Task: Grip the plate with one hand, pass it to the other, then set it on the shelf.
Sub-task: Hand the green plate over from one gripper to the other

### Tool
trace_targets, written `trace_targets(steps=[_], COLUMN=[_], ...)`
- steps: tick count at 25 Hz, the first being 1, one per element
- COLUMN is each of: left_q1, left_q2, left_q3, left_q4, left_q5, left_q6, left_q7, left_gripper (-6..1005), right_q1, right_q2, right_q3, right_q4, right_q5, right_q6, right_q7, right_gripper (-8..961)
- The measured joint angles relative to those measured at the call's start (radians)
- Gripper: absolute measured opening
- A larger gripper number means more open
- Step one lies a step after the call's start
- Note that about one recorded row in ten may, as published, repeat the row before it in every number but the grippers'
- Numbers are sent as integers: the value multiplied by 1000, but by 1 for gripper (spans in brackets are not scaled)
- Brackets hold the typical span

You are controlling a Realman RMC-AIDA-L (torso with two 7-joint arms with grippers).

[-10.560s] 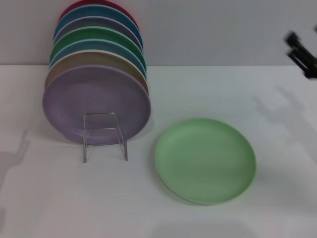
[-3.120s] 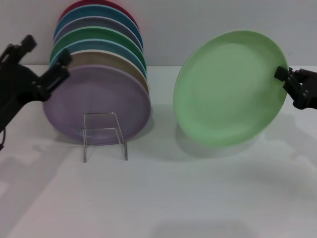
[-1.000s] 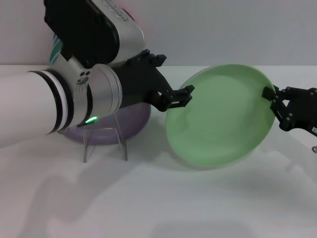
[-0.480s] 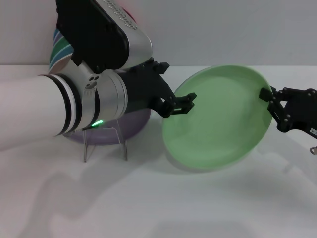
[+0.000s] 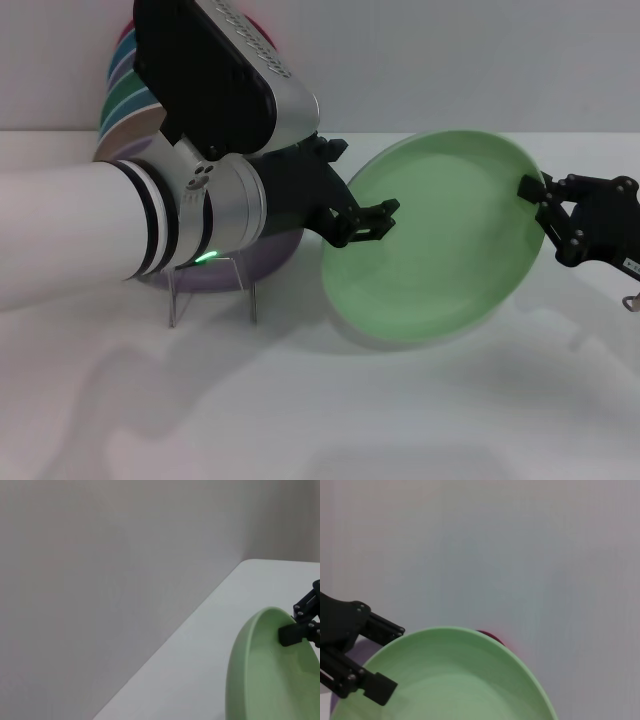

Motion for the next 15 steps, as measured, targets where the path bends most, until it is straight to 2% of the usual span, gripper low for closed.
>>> trace_targets(steps=[2,12,15], left_q1=[0,-2,-20], left_q2=[0,0,1], left_q3=[1,11,8], left_q4=[2,16,34], left_q5=[0,1,6], left_q6=[5,36,40], left_q7=[0,0,0], left_gripper=[784,602,553], right_q1=[0,0,1], right_q2=[0,-1,-2], right_q3=[0,0,0], right_q4=[0,0,0], right_q5=[0,0,-1], right_q6=[2,6,6], right_q7=[1,5,5], right_gripper=[29,28,28])
